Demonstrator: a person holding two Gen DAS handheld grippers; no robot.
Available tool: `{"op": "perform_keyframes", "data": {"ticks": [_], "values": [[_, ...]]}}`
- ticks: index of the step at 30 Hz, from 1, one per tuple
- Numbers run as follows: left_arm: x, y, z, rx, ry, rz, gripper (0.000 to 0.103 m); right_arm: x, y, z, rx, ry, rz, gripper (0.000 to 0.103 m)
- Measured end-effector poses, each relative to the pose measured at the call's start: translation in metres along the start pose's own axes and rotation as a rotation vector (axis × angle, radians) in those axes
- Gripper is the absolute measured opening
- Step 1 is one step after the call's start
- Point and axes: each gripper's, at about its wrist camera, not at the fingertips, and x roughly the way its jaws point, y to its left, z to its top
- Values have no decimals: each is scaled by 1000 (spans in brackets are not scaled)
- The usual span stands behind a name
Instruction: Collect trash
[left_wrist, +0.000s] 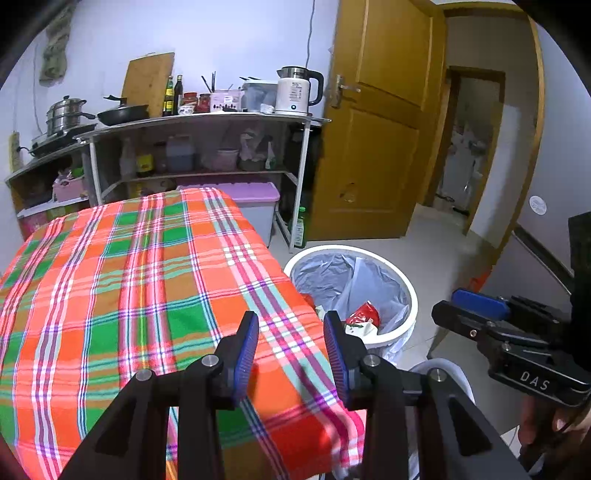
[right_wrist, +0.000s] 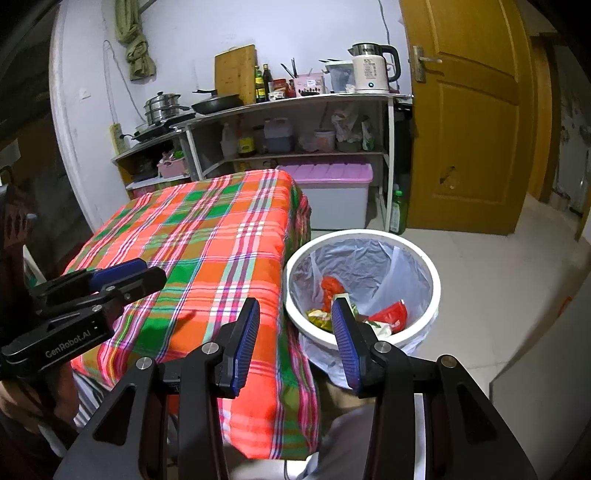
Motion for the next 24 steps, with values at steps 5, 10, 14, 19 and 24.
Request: {"op": "perform_keyframes", "data": {"ticks": [5,10,14,19,24], "values": [[-11,1,-6,-10,-3,16,36,-6,6,-4,-14,-12,2,42],[-18,-2,-13,-13,-6,26,36,-10,8,-8,-16,-20,2,42],[-24,-3,-17,-18,-10,32,36,-14,10,-12,-18,-21,6,42],[-29,-6,-23,-17,-9,29,36,-20,12,-17,-19,-29,0,42],[-31,-9,-29,-22,-3,30,36,-28,13,-20,-19,-46,-9,42]]}}
